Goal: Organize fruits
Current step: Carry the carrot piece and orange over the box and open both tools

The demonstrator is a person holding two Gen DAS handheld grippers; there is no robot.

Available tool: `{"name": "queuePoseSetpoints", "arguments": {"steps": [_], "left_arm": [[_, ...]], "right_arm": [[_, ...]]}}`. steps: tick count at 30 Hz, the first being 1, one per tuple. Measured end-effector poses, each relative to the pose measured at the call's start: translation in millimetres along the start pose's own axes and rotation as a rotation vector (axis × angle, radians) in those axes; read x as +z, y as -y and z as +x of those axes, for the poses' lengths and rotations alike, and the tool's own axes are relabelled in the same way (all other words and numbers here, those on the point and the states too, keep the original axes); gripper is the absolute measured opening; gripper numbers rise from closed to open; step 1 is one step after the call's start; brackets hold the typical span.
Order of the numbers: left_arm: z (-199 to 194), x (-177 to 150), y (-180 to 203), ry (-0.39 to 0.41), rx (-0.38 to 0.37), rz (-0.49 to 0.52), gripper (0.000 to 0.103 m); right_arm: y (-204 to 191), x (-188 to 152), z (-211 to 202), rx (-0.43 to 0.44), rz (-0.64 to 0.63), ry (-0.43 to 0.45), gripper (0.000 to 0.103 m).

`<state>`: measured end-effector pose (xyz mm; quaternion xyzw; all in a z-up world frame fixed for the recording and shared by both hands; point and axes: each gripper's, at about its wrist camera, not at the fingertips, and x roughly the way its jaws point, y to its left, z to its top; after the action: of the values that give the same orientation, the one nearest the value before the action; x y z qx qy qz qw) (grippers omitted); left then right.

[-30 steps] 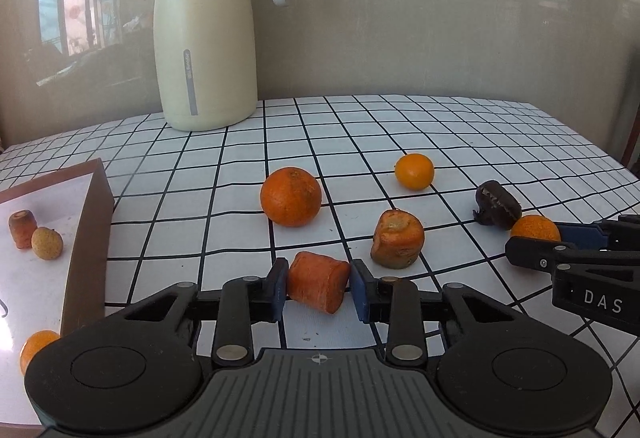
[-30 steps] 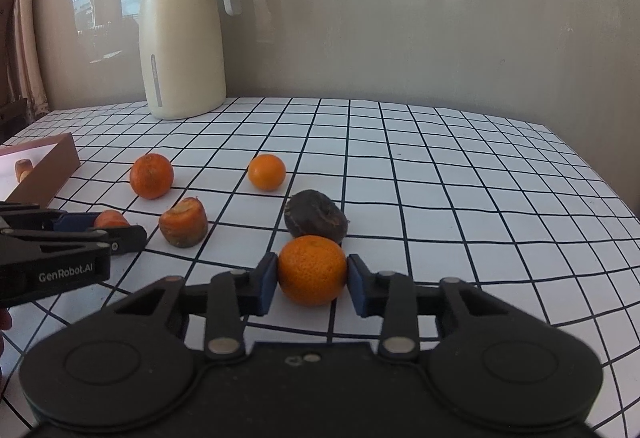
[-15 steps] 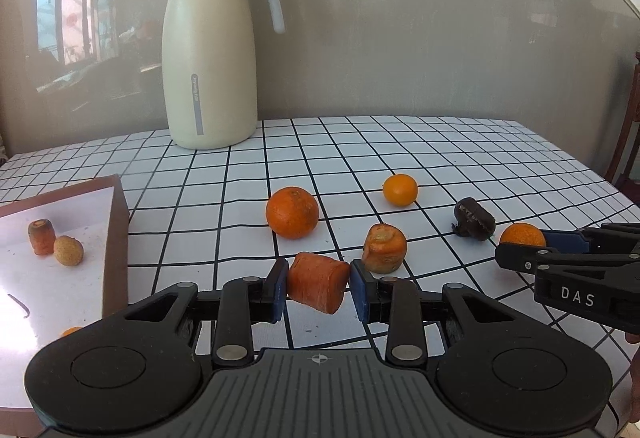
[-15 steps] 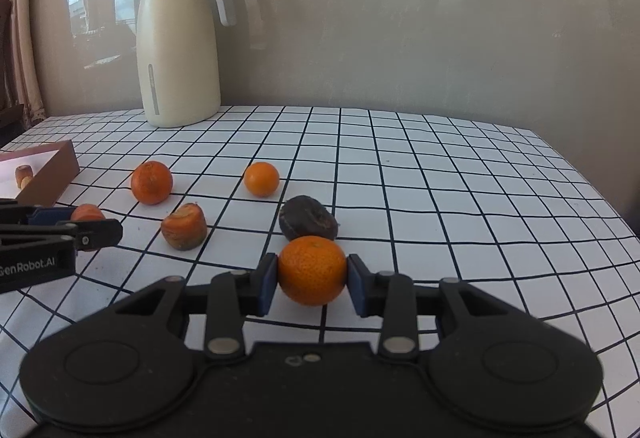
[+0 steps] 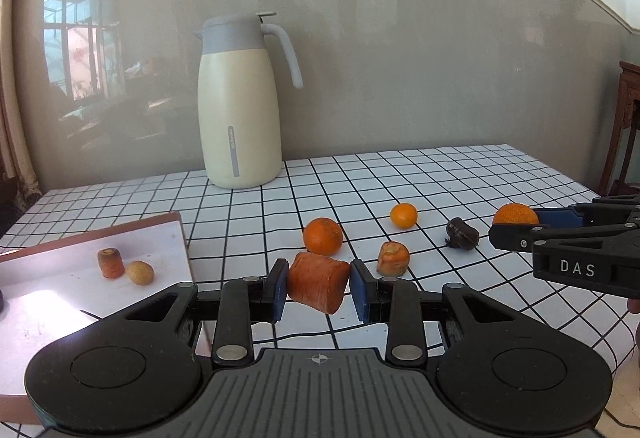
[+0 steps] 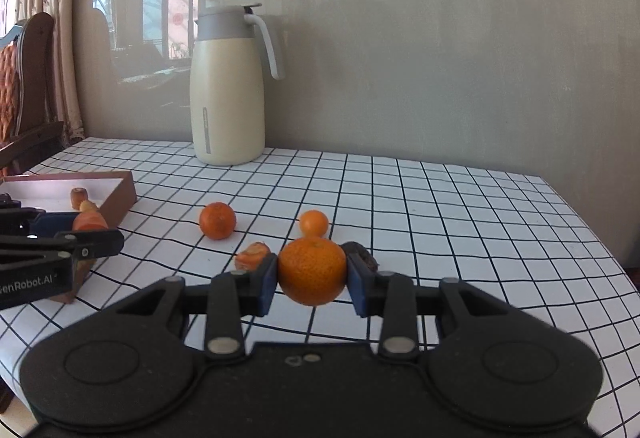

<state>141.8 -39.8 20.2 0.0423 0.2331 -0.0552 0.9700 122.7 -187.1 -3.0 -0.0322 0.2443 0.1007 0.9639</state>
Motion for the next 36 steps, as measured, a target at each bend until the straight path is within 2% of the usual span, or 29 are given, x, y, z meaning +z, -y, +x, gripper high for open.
{"name": "queuePoseSetpoints", "arguments": {"steps": [3, 8, 13, 22, 36], "left_arm": [[-14.4, -3.7, -10.8, 0.023, 0.027, 0.003, 0.033], [-28.8, -17.0, -29.1, 0.008, 0.067, 0.015, 0.033], [-47.5, -21.9, -44.8, 0.026, 0.107, 0.035, 0.033], [-75.2, -36.6, -84.7, 0.034, 0.171, -0.021, 0.033], [-103.0, -61.1, -151.9, 0.027, 0.312, -0.124, 0.033]], "right_arm": [[-12.1, 2.0, -8.8, 0.022, -0.031, 0.011, 0.028], [-27.2, 3.8, -15.3, 0.080, -0.064, 0.010, 0.028], [-44.4, 10.3, -24.5, 0.161, -0.098, 0.053, 0.028], [-93.9, 15.0, -26.9, 0.304, -0.205, 0.064, 0.028], [-153.9, 19.6, -22.6, 0.424, -0.259, 0.081, 0.028]]}}
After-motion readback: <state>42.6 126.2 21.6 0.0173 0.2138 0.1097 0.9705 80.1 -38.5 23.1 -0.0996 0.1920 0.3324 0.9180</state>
